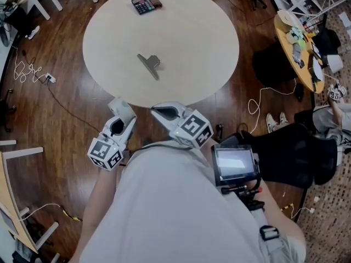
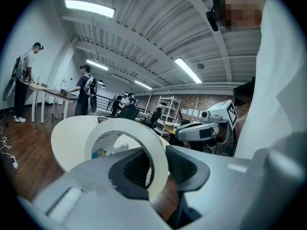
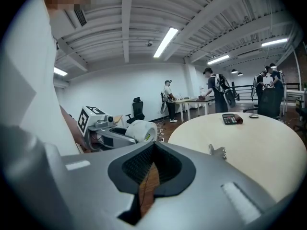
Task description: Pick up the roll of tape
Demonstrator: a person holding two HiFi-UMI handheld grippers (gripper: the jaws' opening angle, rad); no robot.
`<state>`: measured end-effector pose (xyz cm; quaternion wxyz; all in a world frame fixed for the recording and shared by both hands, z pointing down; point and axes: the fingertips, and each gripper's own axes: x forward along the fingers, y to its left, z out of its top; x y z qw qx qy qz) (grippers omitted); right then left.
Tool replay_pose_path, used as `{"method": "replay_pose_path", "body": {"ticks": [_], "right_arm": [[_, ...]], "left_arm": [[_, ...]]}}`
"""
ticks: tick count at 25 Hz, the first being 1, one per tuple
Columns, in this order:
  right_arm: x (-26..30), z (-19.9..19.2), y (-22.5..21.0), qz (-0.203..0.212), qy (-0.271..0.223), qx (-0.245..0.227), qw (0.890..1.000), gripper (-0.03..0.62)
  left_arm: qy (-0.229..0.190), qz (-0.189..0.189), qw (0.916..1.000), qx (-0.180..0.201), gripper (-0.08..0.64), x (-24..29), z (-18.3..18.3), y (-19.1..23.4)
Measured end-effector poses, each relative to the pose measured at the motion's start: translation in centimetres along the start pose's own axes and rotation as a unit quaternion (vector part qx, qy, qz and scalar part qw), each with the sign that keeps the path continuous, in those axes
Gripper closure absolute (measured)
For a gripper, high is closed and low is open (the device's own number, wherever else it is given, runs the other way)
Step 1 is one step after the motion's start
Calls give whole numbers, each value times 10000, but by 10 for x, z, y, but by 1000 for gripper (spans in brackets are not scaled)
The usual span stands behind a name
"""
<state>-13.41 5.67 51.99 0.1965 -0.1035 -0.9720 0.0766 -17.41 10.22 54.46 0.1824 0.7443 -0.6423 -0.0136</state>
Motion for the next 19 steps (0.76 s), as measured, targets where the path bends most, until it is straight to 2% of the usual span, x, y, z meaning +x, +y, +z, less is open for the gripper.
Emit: {"method": "replay_pose_path", "body": {"ticks": [19], "right_arm": [[10,3,13,64,45,-50,10000,584]], "left_arm": [[-24,-22,10000,-76,448,-15,-5,-1]]}}
